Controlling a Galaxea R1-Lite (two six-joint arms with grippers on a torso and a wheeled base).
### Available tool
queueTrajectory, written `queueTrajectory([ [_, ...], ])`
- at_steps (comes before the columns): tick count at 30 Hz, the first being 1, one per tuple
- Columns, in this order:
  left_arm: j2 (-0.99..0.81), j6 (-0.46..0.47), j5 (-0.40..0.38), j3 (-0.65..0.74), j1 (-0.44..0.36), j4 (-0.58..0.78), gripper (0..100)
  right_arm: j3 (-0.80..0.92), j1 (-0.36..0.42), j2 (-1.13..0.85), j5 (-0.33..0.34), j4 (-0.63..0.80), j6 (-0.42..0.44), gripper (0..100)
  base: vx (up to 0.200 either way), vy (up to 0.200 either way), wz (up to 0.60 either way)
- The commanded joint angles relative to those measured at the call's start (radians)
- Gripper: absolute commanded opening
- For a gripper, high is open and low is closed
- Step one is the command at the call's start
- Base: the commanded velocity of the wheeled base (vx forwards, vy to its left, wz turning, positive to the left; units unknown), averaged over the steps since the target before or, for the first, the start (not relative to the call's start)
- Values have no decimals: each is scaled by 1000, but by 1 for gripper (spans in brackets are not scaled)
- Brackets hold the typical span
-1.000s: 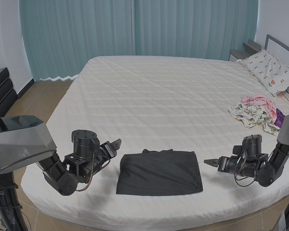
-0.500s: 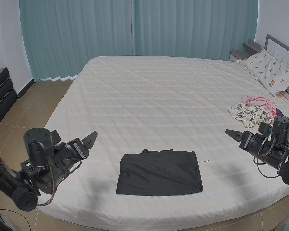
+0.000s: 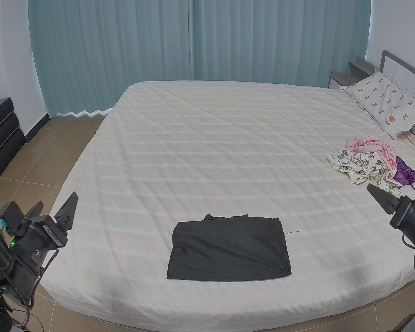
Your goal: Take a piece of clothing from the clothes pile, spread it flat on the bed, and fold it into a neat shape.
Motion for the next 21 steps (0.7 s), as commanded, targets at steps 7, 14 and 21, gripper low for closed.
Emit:
queueTrajectory([
  [7,-528,161,126,70,39,290,100,107,-21,-554,-44,367,-139,100,0,0,0],
  [14,-689,178,126,70,129,356,100,143,-97,-825,-39,611,-172,100,0,0,0],
  [21,-769,186,121,70,244,362,100,193,-113,-1020,-31,763,-220,100,0,0,0],
])
